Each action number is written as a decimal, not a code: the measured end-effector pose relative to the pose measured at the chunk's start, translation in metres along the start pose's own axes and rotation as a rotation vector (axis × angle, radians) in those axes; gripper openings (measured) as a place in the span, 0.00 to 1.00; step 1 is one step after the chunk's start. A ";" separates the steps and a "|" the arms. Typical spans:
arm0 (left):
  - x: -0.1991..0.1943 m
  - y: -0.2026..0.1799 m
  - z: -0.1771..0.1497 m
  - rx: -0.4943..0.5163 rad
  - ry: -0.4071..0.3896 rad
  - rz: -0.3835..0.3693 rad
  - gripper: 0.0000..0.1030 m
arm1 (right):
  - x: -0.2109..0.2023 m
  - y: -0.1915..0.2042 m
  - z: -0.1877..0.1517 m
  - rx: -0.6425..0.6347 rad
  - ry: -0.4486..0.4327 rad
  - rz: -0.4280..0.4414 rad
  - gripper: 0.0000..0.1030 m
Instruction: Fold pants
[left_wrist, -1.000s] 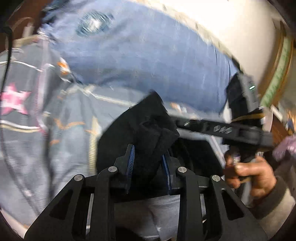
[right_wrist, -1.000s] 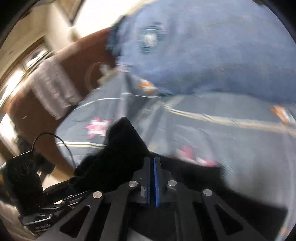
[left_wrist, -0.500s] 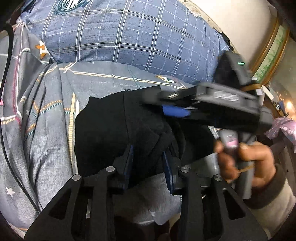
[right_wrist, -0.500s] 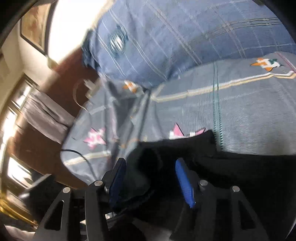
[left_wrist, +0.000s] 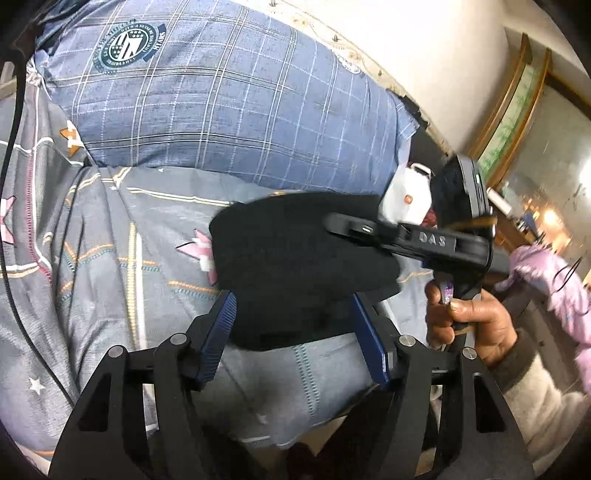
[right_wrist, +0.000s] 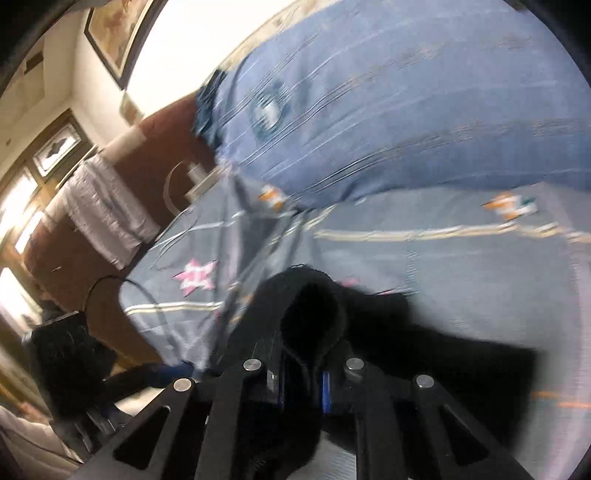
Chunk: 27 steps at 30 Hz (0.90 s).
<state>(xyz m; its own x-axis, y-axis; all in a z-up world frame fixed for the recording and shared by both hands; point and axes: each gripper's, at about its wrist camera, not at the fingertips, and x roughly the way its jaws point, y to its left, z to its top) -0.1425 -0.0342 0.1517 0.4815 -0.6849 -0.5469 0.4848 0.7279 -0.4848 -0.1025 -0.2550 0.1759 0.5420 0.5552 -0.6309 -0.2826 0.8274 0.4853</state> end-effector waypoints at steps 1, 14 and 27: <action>0.002 0.000 0.003 -0.003 -0.001 0.006 0.63 | -0.010 -0.010 0.001 0.004 -0.006 -0.031 0.12; 0.092 -0.006 0.016 0.096 0.133 0.190 0.63 | -0.013 -0.090 -0.020 0.059 0.069 -0.361 0.31; 0.168 -0.009 0.043 0.128 0.158 0.359 0.63 | -0.009 -0.052 -0.007 -0.062 0.028 -0.316 0.35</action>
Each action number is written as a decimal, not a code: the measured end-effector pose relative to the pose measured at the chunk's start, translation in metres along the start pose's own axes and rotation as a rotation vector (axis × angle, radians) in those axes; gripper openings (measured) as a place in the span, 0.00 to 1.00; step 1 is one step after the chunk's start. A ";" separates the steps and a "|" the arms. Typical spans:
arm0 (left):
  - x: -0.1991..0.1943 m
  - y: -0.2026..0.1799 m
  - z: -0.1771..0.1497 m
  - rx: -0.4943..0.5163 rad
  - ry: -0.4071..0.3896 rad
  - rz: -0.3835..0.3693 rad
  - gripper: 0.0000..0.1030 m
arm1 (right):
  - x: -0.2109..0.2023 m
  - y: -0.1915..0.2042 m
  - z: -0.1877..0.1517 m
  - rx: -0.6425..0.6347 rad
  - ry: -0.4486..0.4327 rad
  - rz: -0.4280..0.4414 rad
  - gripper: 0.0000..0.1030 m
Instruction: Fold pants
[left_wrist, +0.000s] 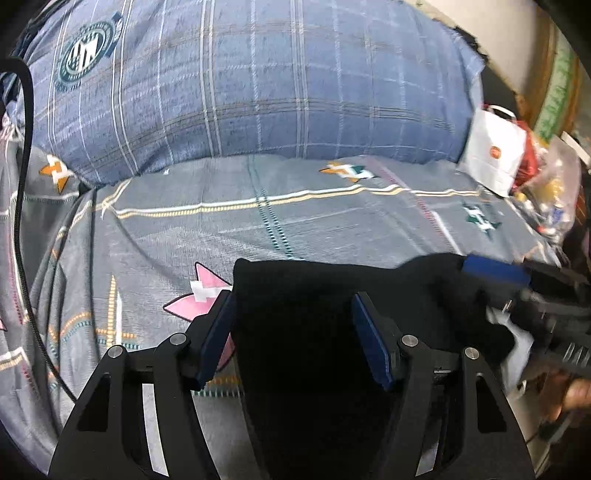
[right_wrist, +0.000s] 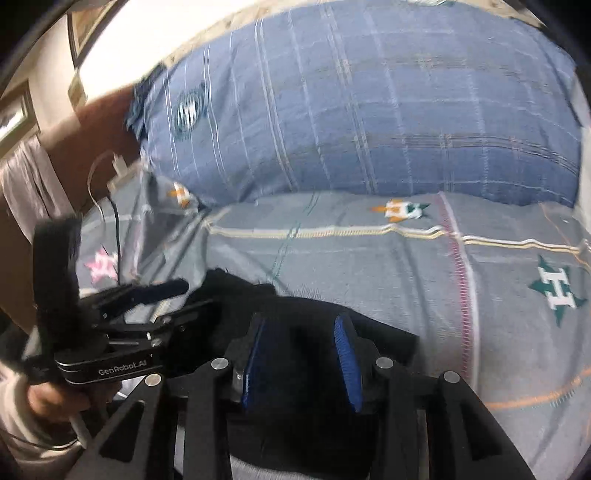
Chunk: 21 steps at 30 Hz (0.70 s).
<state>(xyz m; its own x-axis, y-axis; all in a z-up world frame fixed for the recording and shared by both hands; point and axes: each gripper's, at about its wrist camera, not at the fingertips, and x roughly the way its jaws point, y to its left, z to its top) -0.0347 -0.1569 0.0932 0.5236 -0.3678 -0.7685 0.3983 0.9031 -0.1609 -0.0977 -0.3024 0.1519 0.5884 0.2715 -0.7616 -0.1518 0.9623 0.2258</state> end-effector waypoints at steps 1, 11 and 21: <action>0.005 0.001 0.000 -0.005 0.008 0.007 0.63 | 0.007 -0.001 -0.001 -0.014 0.016 0.003 0.35; 0.003 0.009 -0.005 -0.031 0.008 -0.009 0.73 | -0.006 -0.008 -0.031 0.014 0.078 0.014 0.35; -0.015 -0.014 -0.030 0.031 0.011 0.029 0.73 | -0.018 0.016 -0.054 -0.076 0.119 -0.092 0.36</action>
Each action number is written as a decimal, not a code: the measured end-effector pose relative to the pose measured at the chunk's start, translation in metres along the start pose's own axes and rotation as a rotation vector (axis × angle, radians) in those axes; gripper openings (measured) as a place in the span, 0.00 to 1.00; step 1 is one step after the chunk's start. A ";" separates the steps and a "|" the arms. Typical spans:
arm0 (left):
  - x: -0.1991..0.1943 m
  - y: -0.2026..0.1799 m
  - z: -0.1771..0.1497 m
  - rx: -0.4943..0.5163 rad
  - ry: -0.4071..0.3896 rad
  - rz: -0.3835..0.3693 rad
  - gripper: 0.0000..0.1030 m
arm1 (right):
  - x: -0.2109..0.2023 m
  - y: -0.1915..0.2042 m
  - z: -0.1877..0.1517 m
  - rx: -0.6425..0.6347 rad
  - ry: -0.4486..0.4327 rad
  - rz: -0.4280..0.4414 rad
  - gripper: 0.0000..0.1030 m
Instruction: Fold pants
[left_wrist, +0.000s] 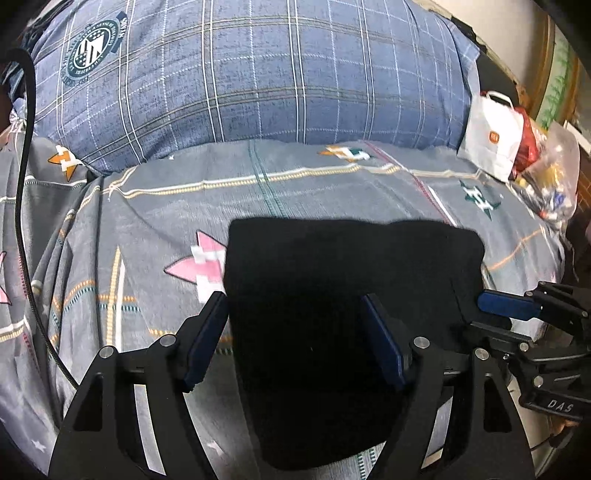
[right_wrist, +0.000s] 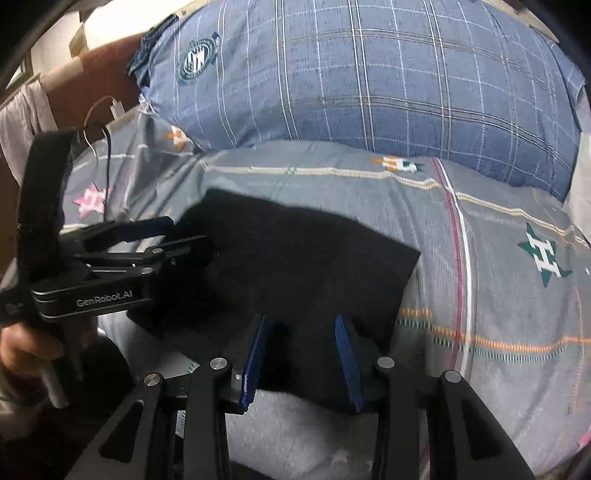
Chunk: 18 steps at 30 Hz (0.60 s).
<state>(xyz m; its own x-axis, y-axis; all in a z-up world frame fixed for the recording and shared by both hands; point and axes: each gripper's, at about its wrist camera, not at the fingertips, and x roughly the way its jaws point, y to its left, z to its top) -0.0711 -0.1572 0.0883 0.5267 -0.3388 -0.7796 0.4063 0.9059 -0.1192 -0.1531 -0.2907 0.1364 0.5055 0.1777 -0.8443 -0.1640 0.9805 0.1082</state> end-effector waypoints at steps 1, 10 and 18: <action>0.002 -0.001 -0.002 0.002 0.003 0.009 0.73 | 0.001 0.000 -0.005 0.005 0.007 -0.006 0.36; 0.002 -0.003 -0.007 -0.010 0.002 0.015 0.73 | 0.001 0.000 -0.019 0.051 0.016 -0.018 0.36; -0.013 -0.003 -0.005 0.004 -0.027 0.035 0.73 | -0.017 -0.005 0.002 0.122 -0.092 0.003 0.37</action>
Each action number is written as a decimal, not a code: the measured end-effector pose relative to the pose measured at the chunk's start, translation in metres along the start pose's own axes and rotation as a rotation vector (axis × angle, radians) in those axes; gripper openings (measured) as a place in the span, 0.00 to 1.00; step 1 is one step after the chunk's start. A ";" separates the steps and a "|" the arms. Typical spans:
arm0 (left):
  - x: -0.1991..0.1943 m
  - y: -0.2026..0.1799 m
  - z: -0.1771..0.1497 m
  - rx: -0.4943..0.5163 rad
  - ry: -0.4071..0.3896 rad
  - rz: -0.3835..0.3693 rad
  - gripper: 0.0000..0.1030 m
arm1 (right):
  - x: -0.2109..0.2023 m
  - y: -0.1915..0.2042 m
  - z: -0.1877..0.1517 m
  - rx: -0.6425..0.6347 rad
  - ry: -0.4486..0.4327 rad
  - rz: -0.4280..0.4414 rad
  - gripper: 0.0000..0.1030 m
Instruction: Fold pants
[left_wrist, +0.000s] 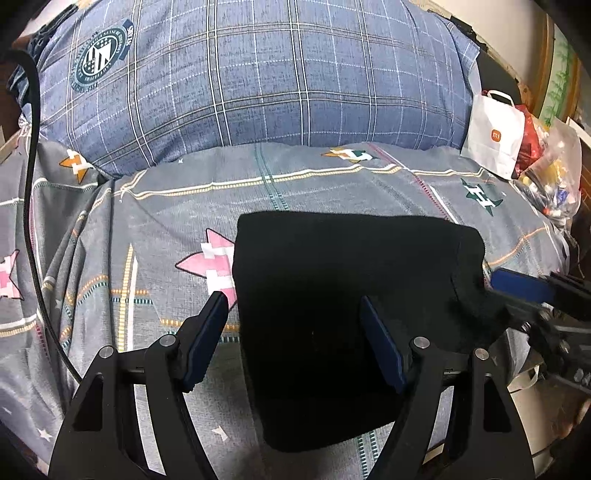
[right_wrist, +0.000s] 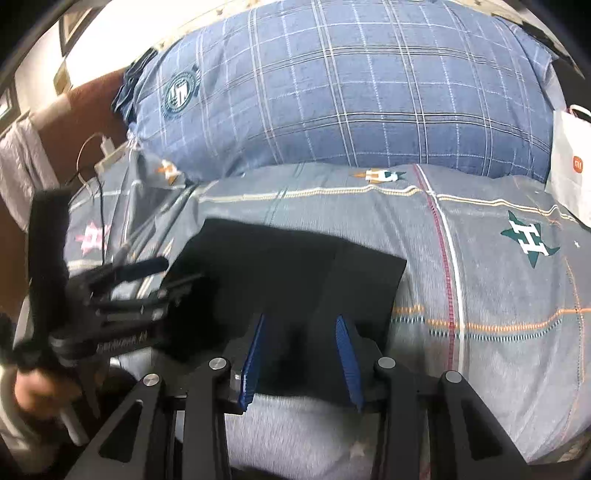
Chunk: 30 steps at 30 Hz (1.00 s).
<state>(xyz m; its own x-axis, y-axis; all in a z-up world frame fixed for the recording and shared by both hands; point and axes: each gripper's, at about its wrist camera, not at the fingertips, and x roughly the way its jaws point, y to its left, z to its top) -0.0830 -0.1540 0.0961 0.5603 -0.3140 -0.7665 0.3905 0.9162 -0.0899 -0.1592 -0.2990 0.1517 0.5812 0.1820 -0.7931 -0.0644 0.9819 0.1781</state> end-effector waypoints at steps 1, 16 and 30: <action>0.000 0.000 0.000 0.000 -0.003 0.003 0.73 | 0.003 -0.001 0.003 0.009 0.001 0.002 0.37; 0.043 0.013 0.025 -0.051 0.029 0.016 0.78 | 0.022 -0.004 -0.016 -0.017 0.096 0.045 0.38; 0.009 0.022 0.014 -0.082 0.001 0.015 0.78 | 0.000 -0.010 -0.012 0.102 0.007 0.059 0.41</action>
<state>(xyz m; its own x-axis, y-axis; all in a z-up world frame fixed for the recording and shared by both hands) -0.0593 -0.1404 0.0958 0.5650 -0.3002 -0.7685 0.3207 0.9381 -0.1307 -0.1678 -0.3086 0.1429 0.5735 0.2397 -0.7834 -0.0154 0.9592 0.2822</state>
